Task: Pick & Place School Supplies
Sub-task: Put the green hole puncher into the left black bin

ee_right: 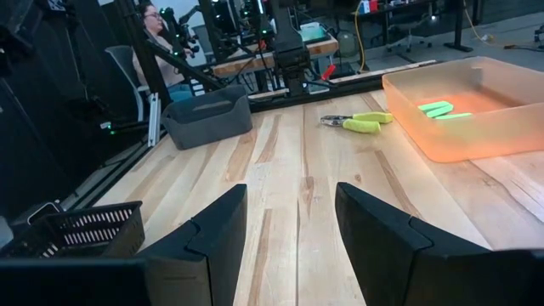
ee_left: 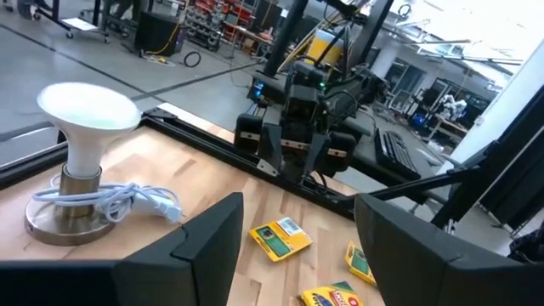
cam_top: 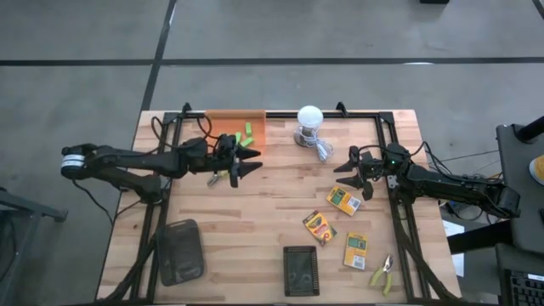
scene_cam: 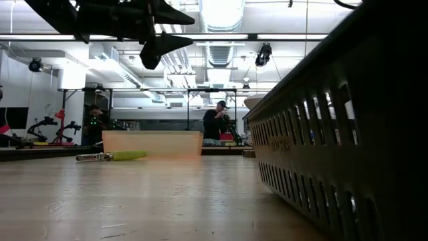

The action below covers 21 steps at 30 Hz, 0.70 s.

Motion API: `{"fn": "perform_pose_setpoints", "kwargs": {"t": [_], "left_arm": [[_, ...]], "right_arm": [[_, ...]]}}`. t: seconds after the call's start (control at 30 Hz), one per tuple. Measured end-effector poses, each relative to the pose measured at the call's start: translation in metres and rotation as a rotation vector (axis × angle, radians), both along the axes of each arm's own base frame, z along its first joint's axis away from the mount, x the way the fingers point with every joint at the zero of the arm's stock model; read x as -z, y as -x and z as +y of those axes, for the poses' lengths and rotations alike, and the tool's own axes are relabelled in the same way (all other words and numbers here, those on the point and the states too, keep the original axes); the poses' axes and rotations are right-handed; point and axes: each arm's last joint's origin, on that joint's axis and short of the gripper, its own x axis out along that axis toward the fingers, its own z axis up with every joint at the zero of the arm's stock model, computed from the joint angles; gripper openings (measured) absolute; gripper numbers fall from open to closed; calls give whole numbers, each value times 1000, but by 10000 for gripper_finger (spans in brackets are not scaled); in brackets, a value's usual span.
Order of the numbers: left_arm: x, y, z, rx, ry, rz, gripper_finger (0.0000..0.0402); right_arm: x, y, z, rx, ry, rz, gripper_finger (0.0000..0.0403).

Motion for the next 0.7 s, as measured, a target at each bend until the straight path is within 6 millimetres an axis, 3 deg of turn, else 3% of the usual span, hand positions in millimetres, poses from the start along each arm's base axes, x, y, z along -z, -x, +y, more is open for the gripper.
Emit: {"fn": "perform_pose_setpoints", "kwargs": {"t": [0.27,0.7], "left_arm": [[2,4,1,-50,20,31,232],[-5,43,2,-288,246,342,232]], "right_arm": [[0,0,0,0,0,0,178],[0,0,0,0,0,0,178]]}}
